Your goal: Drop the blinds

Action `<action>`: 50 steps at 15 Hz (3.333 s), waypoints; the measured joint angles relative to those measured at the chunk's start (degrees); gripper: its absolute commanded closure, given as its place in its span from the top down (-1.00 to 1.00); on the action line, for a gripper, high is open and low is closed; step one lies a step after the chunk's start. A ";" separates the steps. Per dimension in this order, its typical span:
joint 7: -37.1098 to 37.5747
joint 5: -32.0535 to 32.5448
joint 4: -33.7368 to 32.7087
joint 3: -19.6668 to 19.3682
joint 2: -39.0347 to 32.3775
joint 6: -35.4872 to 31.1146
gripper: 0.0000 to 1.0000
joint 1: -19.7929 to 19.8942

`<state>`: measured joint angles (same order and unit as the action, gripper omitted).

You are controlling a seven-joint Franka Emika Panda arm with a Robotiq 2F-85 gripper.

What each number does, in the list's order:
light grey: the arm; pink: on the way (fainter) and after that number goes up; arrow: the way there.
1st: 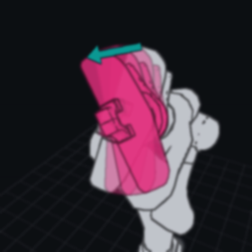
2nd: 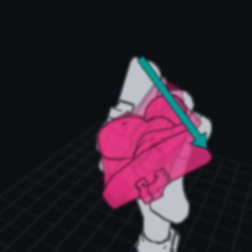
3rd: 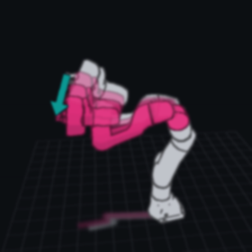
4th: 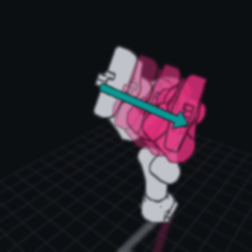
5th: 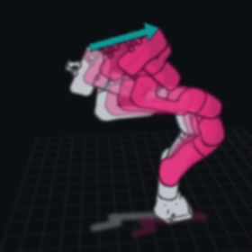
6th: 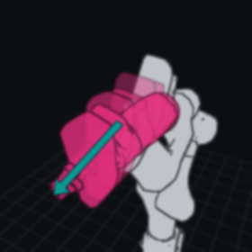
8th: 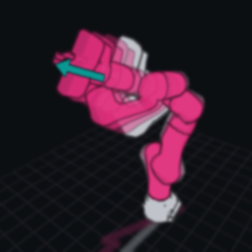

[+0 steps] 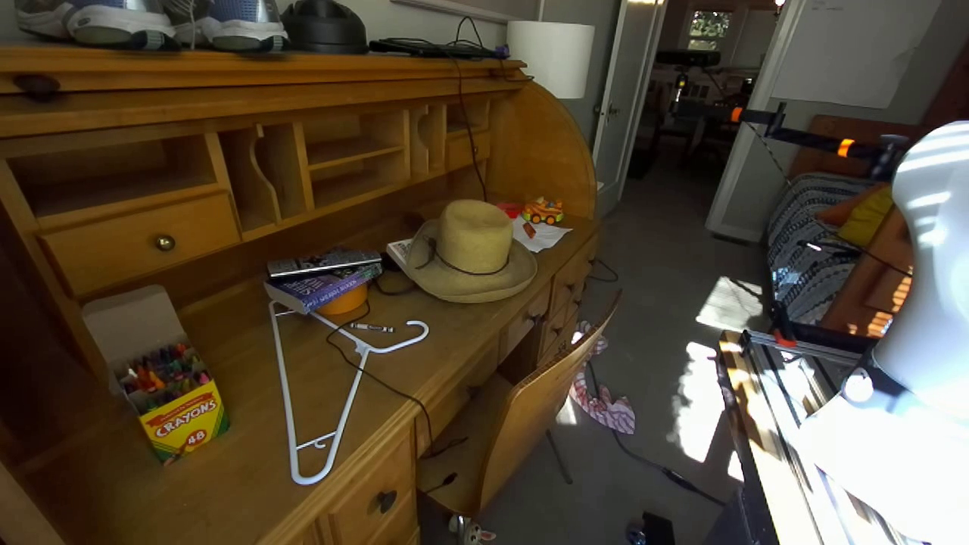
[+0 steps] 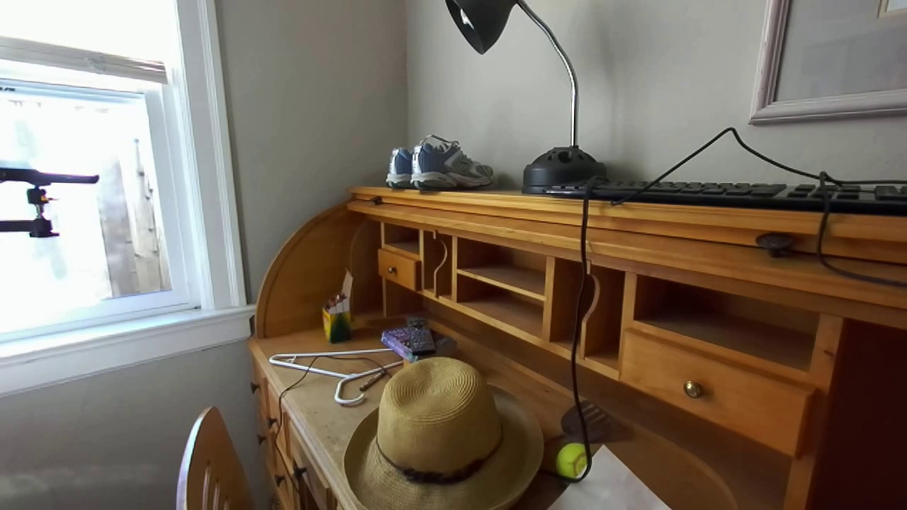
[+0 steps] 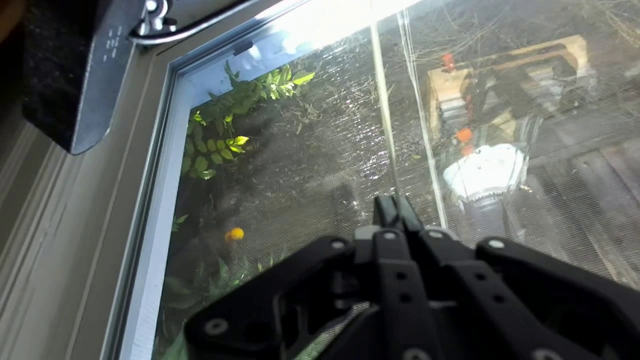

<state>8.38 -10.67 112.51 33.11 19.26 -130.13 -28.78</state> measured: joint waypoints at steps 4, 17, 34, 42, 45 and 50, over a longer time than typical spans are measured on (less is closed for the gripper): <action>2.24 5.12 -1.28 0.78 1.51 0.00 -0.99 1.12; 3.64 12.52 -10.09 1.59 3.91 0.26 -0.99 5.68; 0.70 24.95 -31.57 8.20 -4.27 6.24 -0.99 12.42; -0.95 33.72 -41.19 12.43 -10.66 8.15 -0.99 13.29; -1.44 36.07 -44.17 13.59 -12.88 8.14 -0.99 13.13; -1.75 41.92 -49.17 16.55 -16.35 8.14 -0.99 13.09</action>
<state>6.63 31.25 63.34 49.66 2.91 -121.99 -15.69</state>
